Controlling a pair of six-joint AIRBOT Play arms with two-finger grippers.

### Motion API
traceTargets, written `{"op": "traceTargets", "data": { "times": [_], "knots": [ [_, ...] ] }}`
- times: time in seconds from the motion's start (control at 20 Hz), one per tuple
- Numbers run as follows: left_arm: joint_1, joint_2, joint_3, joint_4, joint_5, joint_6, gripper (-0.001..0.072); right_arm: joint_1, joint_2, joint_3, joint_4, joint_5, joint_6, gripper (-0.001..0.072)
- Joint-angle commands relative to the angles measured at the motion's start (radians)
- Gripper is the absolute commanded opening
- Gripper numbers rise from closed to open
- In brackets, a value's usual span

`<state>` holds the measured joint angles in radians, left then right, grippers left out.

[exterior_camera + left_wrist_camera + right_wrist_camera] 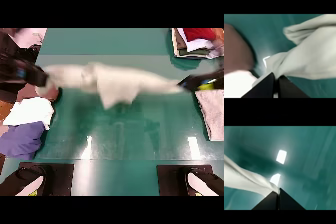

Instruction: Fold the shirts.

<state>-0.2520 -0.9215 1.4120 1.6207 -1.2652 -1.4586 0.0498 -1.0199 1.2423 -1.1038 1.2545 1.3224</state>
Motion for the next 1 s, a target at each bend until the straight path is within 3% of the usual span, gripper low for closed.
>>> {"op": "traceTargets", "data": {
  "times": [0.0,0.15,0.35,0.8,0.95],
  "knots": [
    [0.001,0.066,0.172,0.103,-0.008,-0.011,0.0028,-0.147,0.110,0.248,-0.053,0.053,0.014,0.0013],
    [0.001,0.069,0.216,0.094,-0.011,-0.036,0.0028,-0.169,0.127,0.346,-0.045,0.068,0.016,0.0013],
    [0.001,0.064,0.117,-0.066,-0.051,-0.045,0.0028,-0.106,0.126,0.302,-0.041,0.099,0.017,0.0013],
    [0.001,0.064,-0.672,-0.334,0.061,-0.024,0.0028,0.087,0.126,-0.294,-0.049,0.048,0.024,0.0013],
    [0.001,0.064,-0.849,-0.414,0.035,0.036,0.0029,0.085,0.126,-0.399,-0.049,0.048,0.024,0.0013]
  ]
}}
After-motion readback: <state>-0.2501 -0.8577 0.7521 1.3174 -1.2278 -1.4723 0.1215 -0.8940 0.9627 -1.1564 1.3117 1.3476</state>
